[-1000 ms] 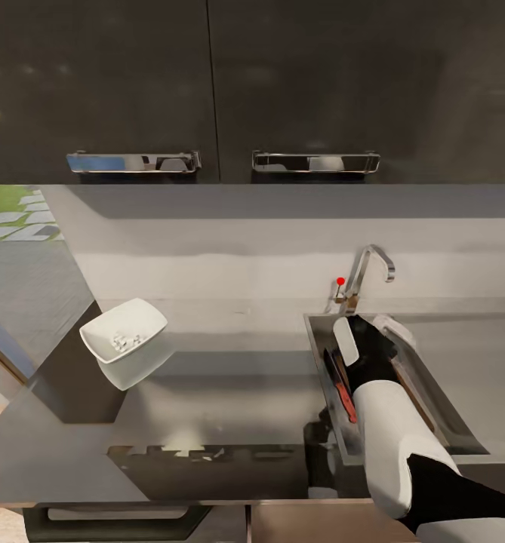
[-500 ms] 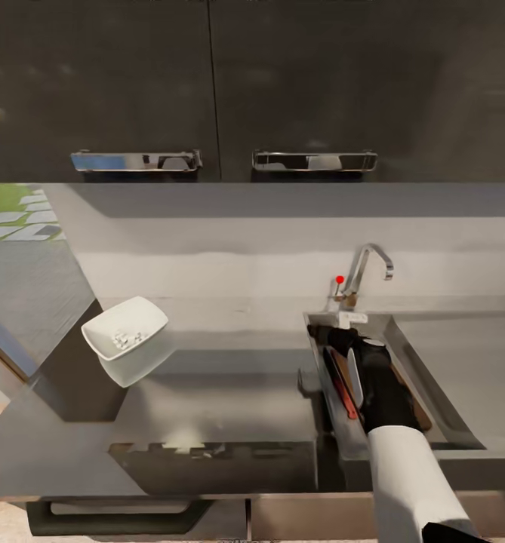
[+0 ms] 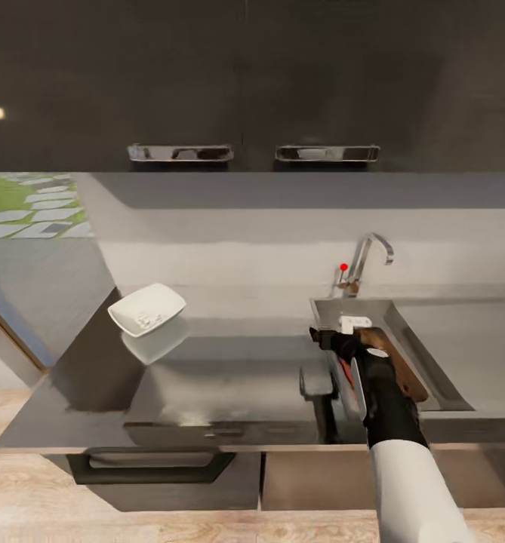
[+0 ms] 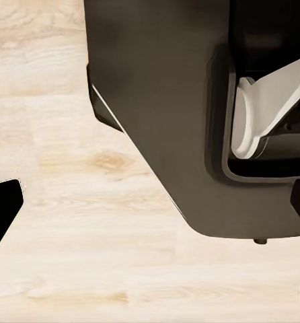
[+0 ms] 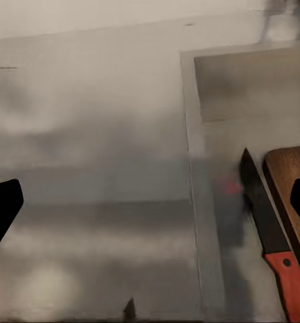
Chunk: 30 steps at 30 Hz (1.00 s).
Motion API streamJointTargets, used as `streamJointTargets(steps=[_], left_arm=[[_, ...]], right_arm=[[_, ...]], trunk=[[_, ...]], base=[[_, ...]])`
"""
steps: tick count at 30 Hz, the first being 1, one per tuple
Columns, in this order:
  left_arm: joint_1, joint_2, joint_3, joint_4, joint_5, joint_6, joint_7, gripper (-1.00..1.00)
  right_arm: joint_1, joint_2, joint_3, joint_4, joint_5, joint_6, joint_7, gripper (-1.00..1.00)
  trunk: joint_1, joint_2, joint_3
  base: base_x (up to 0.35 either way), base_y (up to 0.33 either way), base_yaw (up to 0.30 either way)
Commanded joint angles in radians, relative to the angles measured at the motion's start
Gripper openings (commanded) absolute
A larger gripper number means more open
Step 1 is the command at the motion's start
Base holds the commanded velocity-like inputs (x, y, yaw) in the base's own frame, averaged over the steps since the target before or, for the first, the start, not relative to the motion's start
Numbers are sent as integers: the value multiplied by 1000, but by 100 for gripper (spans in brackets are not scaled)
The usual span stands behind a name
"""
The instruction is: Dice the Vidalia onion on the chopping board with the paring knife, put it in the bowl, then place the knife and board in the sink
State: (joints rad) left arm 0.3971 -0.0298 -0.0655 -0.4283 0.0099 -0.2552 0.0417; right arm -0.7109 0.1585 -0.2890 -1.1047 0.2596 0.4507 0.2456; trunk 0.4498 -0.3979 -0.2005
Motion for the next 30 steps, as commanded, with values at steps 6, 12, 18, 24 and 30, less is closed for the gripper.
streamJointTargets(steps=[6,12,18,24,30], left_arm=[[0,1,-5,-1,2,-2,4,100],[0,1,-5,0,2,-1,4,100],[0,1,-5,-1,2,-2,4,100],[0,1,-5,-1,1,-2,4,100],[0,1,-5,-3,1,-2,4,100]], right_arm=[[116,5,-2,-152,9,-19,13,100],[267,8,0,-299,24,-52,15,100],[381,9,0,-330,34,-152,68,100],[429,11,0,-330,94,-217,112,100],[464,15,-1,-317,108,-264,119,100]], trunk=[[0,-2,-2],[0,-2,-2],[0,-2,-2],[0,-2,-2],[0,-2,-2]], base=[[-287,172,0],[-287,172,0],[-287,172,0],[-287,172,0],[-287,172,0]])
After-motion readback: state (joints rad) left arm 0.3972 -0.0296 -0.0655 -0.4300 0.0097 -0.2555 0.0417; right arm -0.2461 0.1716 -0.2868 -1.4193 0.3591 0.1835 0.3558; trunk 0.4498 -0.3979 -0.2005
